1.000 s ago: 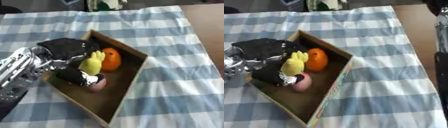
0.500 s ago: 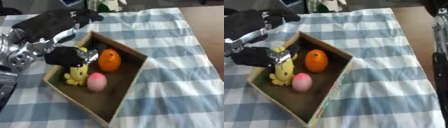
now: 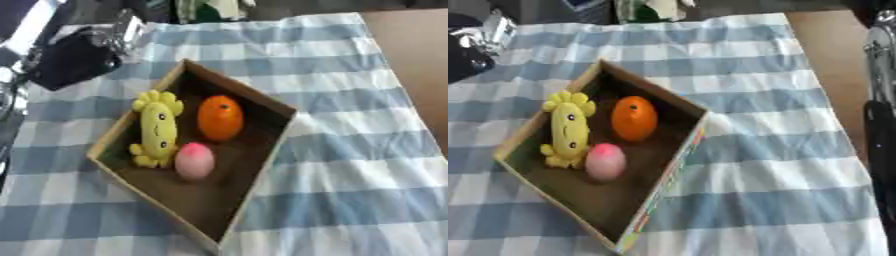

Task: Pick up objects on the table and place them in the box.

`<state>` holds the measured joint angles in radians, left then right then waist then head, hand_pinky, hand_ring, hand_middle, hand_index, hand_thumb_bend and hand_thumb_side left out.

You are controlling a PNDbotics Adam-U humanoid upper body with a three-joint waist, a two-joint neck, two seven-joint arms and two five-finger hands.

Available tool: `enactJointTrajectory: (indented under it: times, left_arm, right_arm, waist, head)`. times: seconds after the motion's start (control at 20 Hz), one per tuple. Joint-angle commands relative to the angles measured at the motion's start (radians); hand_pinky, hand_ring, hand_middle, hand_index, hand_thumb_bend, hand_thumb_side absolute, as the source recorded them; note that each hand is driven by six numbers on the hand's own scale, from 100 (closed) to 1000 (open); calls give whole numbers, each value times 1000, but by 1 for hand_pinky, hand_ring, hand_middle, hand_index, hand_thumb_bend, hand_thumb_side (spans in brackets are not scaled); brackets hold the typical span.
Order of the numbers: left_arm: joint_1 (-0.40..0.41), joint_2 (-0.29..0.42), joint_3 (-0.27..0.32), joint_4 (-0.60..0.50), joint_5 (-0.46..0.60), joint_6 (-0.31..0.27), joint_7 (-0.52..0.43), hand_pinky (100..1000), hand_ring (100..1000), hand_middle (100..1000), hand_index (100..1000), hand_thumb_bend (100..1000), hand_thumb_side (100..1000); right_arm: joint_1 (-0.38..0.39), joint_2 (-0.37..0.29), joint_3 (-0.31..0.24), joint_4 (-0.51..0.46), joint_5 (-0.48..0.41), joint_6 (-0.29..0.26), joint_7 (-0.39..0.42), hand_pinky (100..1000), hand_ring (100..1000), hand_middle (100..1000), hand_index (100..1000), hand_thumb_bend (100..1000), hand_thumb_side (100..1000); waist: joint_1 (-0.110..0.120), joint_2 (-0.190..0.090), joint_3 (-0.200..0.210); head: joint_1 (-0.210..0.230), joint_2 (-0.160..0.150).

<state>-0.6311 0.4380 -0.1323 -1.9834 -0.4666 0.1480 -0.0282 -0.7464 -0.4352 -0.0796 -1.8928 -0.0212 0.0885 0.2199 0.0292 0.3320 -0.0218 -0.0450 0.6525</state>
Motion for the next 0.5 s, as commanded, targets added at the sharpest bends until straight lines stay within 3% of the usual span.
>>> enactJointTrajectory:
  times: [0.05, 0.25, 0.5]
  left_arm:
    - [55, -15, 50, -17, 130, -1, 177, 577, 774, 757, 928, 100, 840]
    - [139, -63, 93, -17, 220, -73, 322, 557, 746, 722, 914, 100, 895]
    - [183, -93, 120, -17, 266, -177, 409, 544, 725, 701, 901, 100, 892]
  right_arm:
    - [1, -14, -13, -31, -28, -7, -1, 908, 803, 666, 842, 100, 749]
    - [17, -9, -20, -51, -95, -43, -33, 888, 800, 671, 841, 100, 737]
    - [36, -3, -24, -64, -180, -115, -92, 851, 784, 673, 838, 100, 735]
  waist:
    - [-2, -25, 5]
    - [-3, -30, 14]
    - [2, -38, 18]
  head:
    - [2, 6]
    - [-3, 12]
    - [-8, 21]
